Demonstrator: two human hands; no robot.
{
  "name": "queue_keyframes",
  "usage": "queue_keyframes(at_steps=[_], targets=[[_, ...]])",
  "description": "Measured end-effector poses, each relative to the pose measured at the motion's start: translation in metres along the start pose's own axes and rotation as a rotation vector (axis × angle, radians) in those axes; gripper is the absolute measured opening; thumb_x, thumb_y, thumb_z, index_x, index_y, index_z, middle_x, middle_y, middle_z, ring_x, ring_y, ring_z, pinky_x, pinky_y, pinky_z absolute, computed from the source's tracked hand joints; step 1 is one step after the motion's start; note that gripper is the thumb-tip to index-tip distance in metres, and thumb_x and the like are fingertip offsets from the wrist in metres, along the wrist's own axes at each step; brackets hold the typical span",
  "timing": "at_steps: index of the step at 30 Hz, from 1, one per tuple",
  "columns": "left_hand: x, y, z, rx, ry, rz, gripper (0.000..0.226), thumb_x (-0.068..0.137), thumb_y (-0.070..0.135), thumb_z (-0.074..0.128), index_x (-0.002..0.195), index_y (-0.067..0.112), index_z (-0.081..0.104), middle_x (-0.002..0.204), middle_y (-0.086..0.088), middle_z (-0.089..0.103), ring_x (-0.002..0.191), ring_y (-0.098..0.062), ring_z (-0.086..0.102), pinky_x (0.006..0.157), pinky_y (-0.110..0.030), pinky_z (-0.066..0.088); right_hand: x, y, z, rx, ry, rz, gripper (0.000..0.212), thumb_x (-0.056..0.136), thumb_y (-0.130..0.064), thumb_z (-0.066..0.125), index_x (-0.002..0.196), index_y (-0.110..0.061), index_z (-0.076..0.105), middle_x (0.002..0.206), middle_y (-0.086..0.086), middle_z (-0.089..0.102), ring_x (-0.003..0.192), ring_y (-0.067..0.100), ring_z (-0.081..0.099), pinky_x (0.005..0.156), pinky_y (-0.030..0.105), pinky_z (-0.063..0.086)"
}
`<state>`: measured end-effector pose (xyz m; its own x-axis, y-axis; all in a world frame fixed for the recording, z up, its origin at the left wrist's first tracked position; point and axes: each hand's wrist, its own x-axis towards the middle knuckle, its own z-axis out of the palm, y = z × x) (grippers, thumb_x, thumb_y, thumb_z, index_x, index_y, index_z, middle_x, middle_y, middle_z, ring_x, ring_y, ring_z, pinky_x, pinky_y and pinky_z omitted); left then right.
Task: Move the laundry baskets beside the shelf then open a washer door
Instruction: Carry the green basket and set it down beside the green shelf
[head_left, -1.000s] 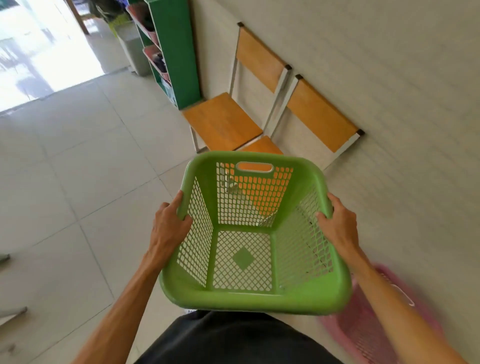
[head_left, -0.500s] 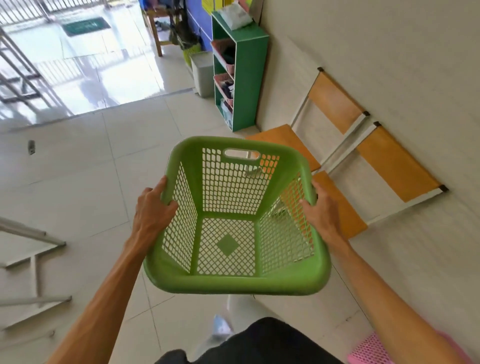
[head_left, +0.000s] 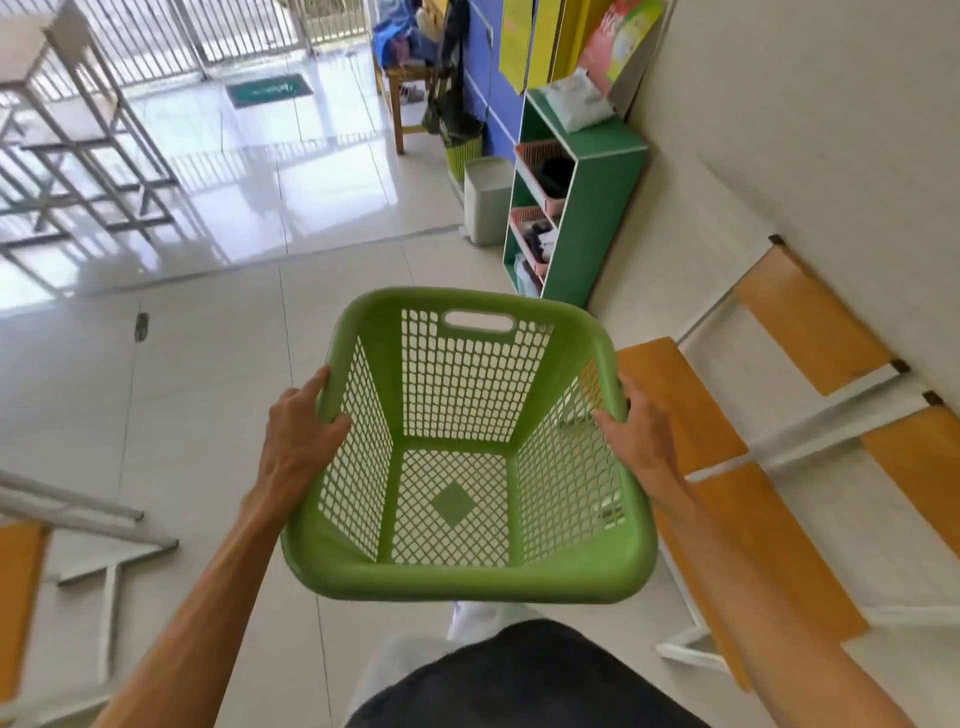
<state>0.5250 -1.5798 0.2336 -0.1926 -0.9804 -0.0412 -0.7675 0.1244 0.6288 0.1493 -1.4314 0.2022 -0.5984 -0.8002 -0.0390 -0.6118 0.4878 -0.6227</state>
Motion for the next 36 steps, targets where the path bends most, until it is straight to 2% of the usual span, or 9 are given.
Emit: queue_keyframes(at_steps=[2,6,9,11,16,21,27,31,36], targets=[[0.040,-0.001,-0.005,0.014,0.002,0.010,0.072,0.087,0.018,0.069,0.152,0.021,0.037,0.105,-0.018,0.059,0.079,-0.032,0.066,0.072,-0.051,0.061,0.033,-0.016,0.009,-0.001,-0.032,-0.003,0.070,0.086,-0.026,0.076,0.147,-0.016,0.045,0.108,0.004,0.068,0.064,0.002,0.058,0.052,0.006,0.040],[0.118,-0.004,-0.006,0.014,0.013,0.038,0.072,0.085,0.018,0.072,0.150,0.019,0.041,0.104,-0.016,0.060,0.080,-0.030,0.064,0.073,-0.050,0.061,0.092,-0.039,0.026,0.017,-0.101,0.031,0.081,0.081,-0.025,0.081,0.149,-0.020,0.037,0.107,0.001,0.065,0.073,0.012,0.066,0.054,0.015,0.051],[0.185,-0.005,0.000,0.012,-0.026,0.057,0.070,0.086,0.021,0.072,0.149,0.017,0.041,0.109,-0.017,0.063,0.082,-0.029,0.065,0.074,-0.050,0.061,0.136,-0.050,0.044,0.012,-0.099,0.073,0.083,0.081,-0.019,0.081,0.150,-0.020,0.035,0.110,0.003,0.064,0.072,0.007,0.064,0.051,0.009,0.046],[0.231,-0.005,0.008,0.025,-0.071,0.075,0.070,0.087,0.022,0.071,0.150,0.016,0.040,0.111,-0.017,0.063,0.082,-0.029,0.066,0.074,-0.052,0.061,0.163,-0.057,0.058,0.008,-0.067,0.116,0.082,0.083,-0.017,0.079,0.151,-0.019,0.034,0.112,0.005,0.064,0.070,0.000,0.060,0.045,0.008,0.044],[0.354,0.005,0.019,0.063,-0.181,0.186,0.070,0.089,0.025,0.071,0.151,0.017,0.039,0.111,-0.015,0.062,0.084,-0.026,0.064,0.073,-0.045,0.060,0.221,-0.085,0.089,-0.010,0.059,0.248,0.080,0.086,-0.016,0.075,0.154,-0.015,0.033,0.117,0.007,0.063,0.069,0.003,0.056,0.045,0.006,0.036],[0.456,0.026,0.022,0.051,-0.298,0.281,0.074,0.085,0.026,0.075,0.150,0.019,0.040,0.118,-0.014,0.062,0.093,-0.025,0.063,0.079,-0.045,0.058,0.249,-0.114,0.101,0.010,0.176,0.322,0.076,0.089,-0.015,0.073,0.153,-0.016,0.032,0.115,0.005,0.061,0.071,0.005,0.057,0.045,0.010,0.039],[0.576,0.081,0.058,0.068,-0.468,0.457,0.077,0.083,0.031,0.076,0.151,0.021,0.040,0.122,-0.013,0.061,0.100,-0.028,0.064,0.084,-0.048,0.057,0.281,-0.134,0.114,0.014,0.363,0.563,0.068,0.091,-0.017,0.071,0.150,-0.013,0.037,0.110,0.007,0.062,0.065,0.000,0.053,0.044,0.011,0.038],[0.624,0.117,0.099,0.072,-0.538,0.612,0.083,0.080,0.030,0.080,0.151,0.019,0.039,0.120,-0.014,0.059,0.100,-0.021,0.054,0.084,-0.039,0.049,0.301,-0.125,0.121,-0.051,0.400,0.708,0.071,0.092,-0.027,0.069,0.153,-0.019,0.034,0.109,0.004,0.067,0.070,0.018,0.065,0.056,0.033,0.057],[0.674,0.171,0.148,0.135,-0.662,0.725,0.084,0.084,0.021,0.076,0.155,0.017,0.031,0.126,-0.018,0.051,0.107,-0.026,0.051,0.084,-0.036,0.047,0.339,-0.110,0.127,-0.079,0.493,0.805,0.067,0.092,-0.027,0.069,0.150,-0.017,0.038,0.108,0.009,0.067,0.072,0.023,0.067,0.058,0.041,0.060]])
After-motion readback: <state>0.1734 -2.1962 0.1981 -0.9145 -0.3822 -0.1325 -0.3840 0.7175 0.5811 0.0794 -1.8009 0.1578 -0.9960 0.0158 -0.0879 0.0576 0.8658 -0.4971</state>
